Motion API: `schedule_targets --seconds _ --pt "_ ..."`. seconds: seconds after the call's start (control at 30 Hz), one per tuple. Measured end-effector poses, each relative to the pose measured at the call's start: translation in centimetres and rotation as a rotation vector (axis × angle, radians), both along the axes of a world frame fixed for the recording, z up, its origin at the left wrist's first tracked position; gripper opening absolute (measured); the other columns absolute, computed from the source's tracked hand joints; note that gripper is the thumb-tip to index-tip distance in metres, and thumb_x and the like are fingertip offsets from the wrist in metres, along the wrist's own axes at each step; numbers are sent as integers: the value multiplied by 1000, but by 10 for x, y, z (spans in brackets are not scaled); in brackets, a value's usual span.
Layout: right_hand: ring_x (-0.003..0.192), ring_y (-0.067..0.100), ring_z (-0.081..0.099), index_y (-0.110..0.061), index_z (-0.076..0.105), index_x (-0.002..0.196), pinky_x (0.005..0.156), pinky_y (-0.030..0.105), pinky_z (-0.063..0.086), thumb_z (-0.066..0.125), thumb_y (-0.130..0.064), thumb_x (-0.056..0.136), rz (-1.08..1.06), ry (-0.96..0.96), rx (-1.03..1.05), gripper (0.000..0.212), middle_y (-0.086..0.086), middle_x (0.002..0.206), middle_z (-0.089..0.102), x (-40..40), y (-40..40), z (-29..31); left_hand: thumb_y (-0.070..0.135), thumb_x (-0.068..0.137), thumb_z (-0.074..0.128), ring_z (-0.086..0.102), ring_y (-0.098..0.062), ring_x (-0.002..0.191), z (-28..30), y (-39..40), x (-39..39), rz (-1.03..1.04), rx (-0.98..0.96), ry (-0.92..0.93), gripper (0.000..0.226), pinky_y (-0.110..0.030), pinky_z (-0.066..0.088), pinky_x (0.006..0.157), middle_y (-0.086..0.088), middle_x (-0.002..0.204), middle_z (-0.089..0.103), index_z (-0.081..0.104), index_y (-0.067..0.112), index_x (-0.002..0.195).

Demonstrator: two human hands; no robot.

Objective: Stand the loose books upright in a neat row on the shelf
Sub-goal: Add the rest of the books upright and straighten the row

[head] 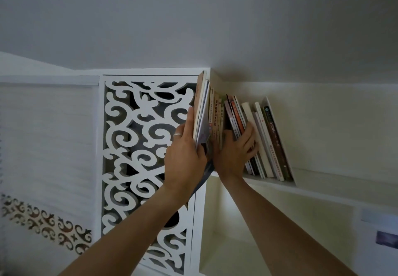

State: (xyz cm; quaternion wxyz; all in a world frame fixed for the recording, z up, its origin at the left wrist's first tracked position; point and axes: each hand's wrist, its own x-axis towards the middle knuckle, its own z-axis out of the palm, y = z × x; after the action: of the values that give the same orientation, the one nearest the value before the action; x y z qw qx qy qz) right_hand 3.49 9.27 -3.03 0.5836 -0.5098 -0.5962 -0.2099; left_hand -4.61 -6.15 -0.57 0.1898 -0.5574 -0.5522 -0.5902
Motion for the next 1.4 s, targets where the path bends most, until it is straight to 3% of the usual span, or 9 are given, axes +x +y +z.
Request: schedule_targets --seconds 0.27,0.57,0.73,0.83,0.87,0.93,1.1,1.27,1.4 --pt "154 39 13 -18 62 117 119 64 14 59 -86 71 -71 30 -46 83 20 166 16 -13 -1 4 12 95 58 64 -24 89 3 -7 -21 28 -15 4 84 -45 62 72 -13 128 57 13 29 164" --pt "146 39 26 -20 60 116 111 58 28 62 -81 74 -93 -41 -11 74 19 157 28 1 6 7 14 95 59 65 -26 99 5 -9 -24 -13 -2 2 85 -48 63 75 -11 128 57 13 35 164" --pt "140 42 34 -18 56 127 104 60 38 66 -63 80 -117 -84 0 65 23 153 34 8 5 12 14 97 60 65 -23 99 11 -8 -18 -9 1 21 86 -45 64 73 -9 127 57 10 35 164" --pt "142 49 33 -27 28 159 105 65 39 57 -59 89 -178 -199 -3 83 30 159 25 12 4 11 13 96 59 65 -21 101 15 -3 -16 -42 15 12 81 -43 64 74 -6 127 59 17 32 163" --pt "143 51 32 -34 14 163 105 65 39 53 -62 91 -208 -265 10 86 33 161 21 15 5 9 13 96 58 66 -21 100 17 -1 -15 -59 22 2 79 -42 64 74 -5 127 61 20 33 162" --pt "143 53 30 -42 3 162 103 65 42 56 -63 94 -233 -349 45 89 35 162 14 21 10 4 13 96 57 68 -20 99 19 7 -12 -84 22 -21 76 -41 64 72 -3 128 63 23 35 161" --pt "144 50 30 -45 15 160 101 60 42 52 -65 95 -223 -394 85 78 35 163 13 34 21 0 14 96 56 67 -21 92 18 24 4 -80 17 0 79 -42 63 73 -6 126 62 18 34 163" --pt "147 49 26 -49 7 160 101 58 39 48 -72 93 -166 -392 73 81 32 165 10 39 19 1 14 96 53 69 -24 96 15 40 12 -114 -2 -7 77 -44 62 80 -8 131 60 19 34 162" --pt "151 44 20 -50 13 159 106 59 32 42 -71 96 -90 -335 64 72 25 167 10 36 15 -1 13 95 56 66 -21 101 10 51 12 -113 -25 -19 78 -40 62 82 -6 132 61 20 33 162"
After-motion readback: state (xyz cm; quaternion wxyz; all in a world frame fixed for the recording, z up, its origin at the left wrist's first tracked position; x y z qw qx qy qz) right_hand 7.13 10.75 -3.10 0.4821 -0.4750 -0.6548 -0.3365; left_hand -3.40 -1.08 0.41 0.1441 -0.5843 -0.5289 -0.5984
